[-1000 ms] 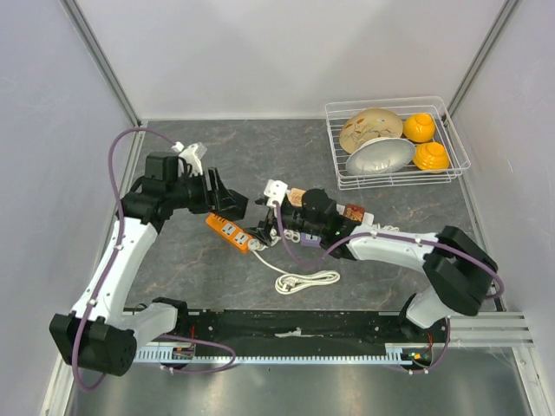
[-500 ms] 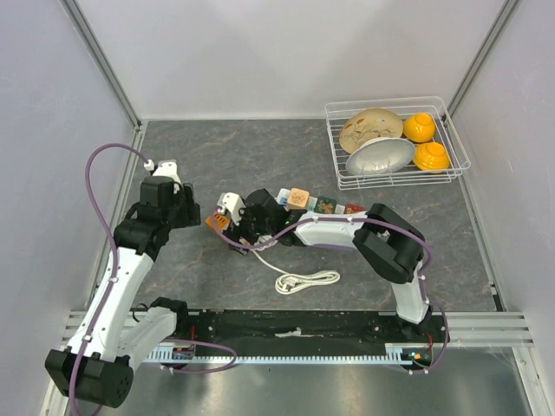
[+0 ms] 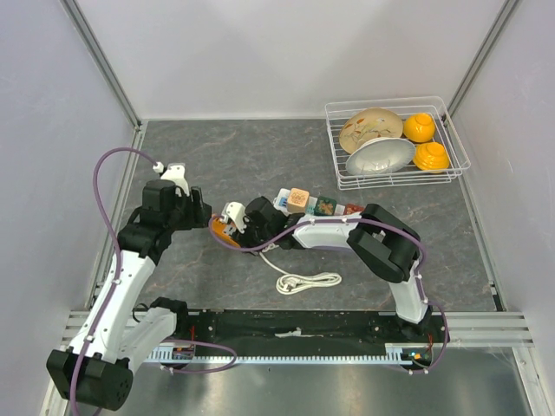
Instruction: Insert the plug
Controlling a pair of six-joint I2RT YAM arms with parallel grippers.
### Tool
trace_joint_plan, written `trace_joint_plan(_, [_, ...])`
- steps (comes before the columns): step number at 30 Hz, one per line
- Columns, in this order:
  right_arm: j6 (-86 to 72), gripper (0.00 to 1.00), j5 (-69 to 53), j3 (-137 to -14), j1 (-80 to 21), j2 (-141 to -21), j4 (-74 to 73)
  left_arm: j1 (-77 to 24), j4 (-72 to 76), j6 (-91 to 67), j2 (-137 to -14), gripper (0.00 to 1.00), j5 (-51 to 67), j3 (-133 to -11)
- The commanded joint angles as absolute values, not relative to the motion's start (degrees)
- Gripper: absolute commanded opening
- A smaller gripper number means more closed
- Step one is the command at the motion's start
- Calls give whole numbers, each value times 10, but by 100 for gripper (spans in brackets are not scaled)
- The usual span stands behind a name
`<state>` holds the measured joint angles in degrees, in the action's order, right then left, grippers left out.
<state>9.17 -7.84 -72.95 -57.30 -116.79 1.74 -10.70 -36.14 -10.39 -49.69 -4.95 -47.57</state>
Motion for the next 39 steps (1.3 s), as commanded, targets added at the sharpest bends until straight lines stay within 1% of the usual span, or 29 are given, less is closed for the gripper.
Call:
trace_joint_plan(1, [123,21,-40,-689,-571,-1139,-22,-114,-309,-68,-496,2,36,-483])
trace_joint_plan(3, [136,17,-51,-672,-566,-1126,-25,-120,-308,-57,-500,2,52,-483])
trace_joint_plan(7, [133,17,-76,-644,-538,-1102,-25,-143,-308,-50,-519,2,67,-482])
trace_joint_plan(11, [136,28,-104,-626,-530,-1082,-10,-165,-308,-44,-542,2,78,-484])
trace_joint_plan(12, [135,37,-112,-617,-529,-1078,-4,-171,-308,-40,-557,2,76,-486])
trace_joint_plan(14, [125,46,-134,-598,-526,-1059,31,-192,-310,-36,-571,2,62,-492])
trace_joint_plan(15, [120,59,-142,-591,-521,-1050,42,-201,-311,-33,-578,2,55,-500])
trace_joint_plan(17, [103,71,-158,-570,-514,-1015,68,-229,-311,-21,-598,2,23,-508])
trace_joint_plan(18, [99,80,-161,-563,-507,-1000,73,-237,-313,-17,-603,2,15,-518])
trace_joint_plan(21, [77,93,-168,-534,-487,-941,95,-253,-312,-10,-629,2,2,-540])
trace_joint_plan(24, [41,98,-165,-498,-457,-880,128,-258,-309,-8,-659,2,1,-560])
trace_joint_plan(27, [17,98,-142,-457,-427,-826,159,-267,-305,-5,-689,2,-22,-575])
trace_joint_plan(31, [-26,98,-42,-411,-400,-765,189,-288,-301,-5,-723,2,-26,-591])
trace_joint_plan(39, [-73,98,-12,-350,-350,-693,246,-312,-294,-15,-759,2,-43,-595])
